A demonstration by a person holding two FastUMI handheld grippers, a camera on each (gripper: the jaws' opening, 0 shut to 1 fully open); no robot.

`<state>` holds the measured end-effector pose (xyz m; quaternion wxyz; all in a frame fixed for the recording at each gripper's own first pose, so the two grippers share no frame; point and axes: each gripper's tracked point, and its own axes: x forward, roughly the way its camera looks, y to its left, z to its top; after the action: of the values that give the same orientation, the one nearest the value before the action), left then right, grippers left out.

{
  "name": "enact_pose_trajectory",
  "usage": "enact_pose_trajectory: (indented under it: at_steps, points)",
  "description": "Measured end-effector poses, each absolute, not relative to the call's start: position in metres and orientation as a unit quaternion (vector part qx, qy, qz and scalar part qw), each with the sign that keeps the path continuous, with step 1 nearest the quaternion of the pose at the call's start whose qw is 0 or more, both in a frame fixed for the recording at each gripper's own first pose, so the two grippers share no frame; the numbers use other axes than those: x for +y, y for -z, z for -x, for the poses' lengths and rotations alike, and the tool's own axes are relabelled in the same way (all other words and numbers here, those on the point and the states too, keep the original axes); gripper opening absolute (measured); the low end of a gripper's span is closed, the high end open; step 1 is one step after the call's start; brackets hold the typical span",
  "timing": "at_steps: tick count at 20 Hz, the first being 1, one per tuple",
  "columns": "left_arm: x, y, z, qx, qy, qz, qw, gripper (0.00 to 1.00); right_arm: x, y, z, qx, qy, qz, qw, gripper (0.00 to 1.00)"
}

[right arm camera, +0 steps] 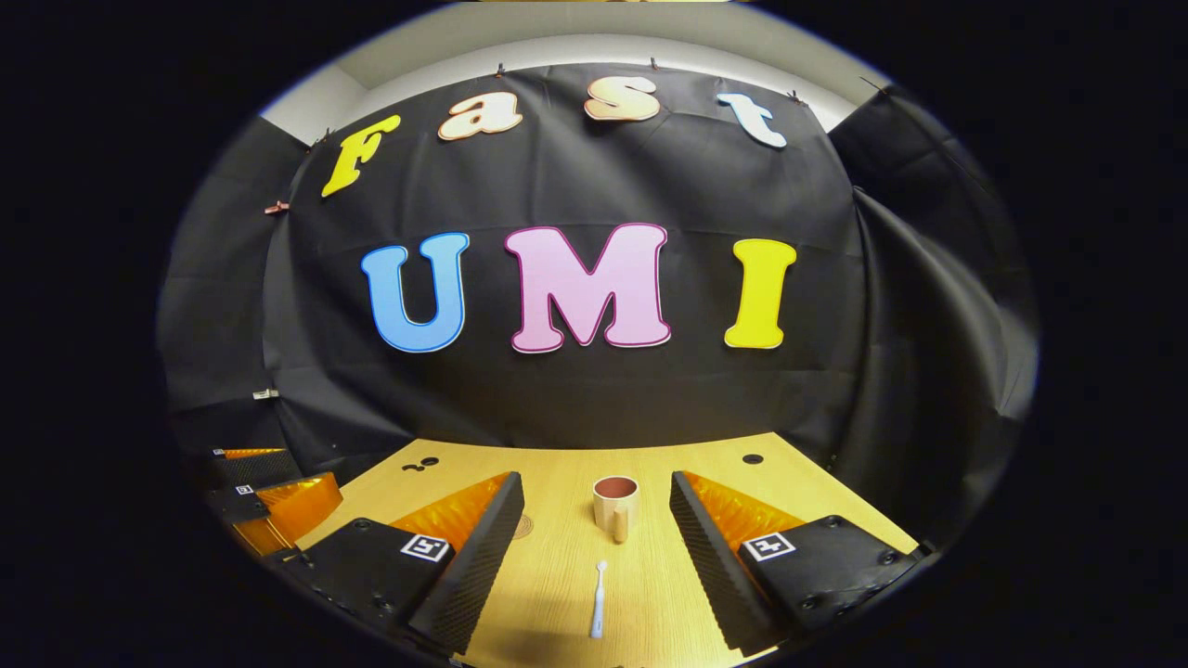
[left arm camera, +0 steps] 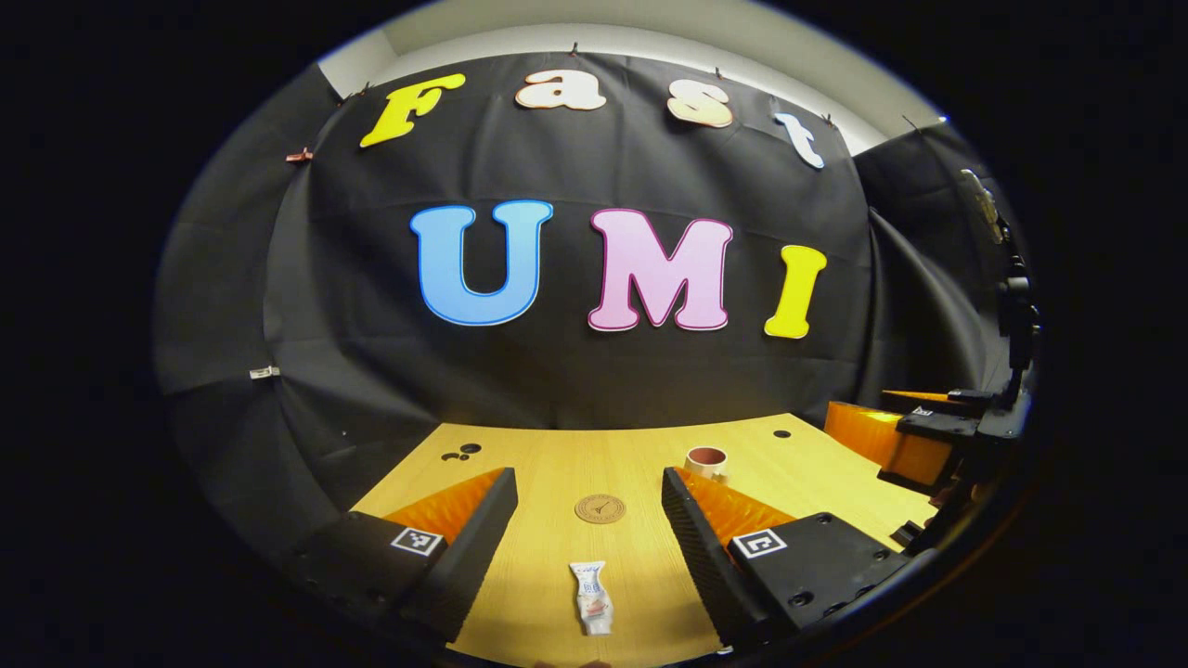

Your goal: Put the toothbrush and toothpaste on the desktop into the cup, then pick up the cup and place it on the coaster on the desktop.

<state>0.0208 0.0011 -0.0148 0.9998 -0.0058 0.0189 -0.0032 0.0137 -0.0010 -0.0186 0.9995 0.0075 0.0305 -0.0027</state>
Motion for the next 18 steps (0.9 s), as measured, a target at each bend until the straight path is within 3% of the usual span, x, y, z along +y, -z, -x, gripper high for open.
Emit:
enact_pose_trajectory:
  at_steps: [11, 18]
  points:
    - [0.006, 0.029, -0.034, 0.029, 0.022, -0.023, 0.999, 0.98, -0.006, 0.040, -0.022, 0.070, -0.002, -0.001, 0.998, 0.98]
    - [0.009, 0.056, -0.054, 0.073, 0.008, -0.003, 0.997, 0.98, -0.010, 0.060, -0.024, 0.101, -0.023, 0.018, 0.994, 0.98]
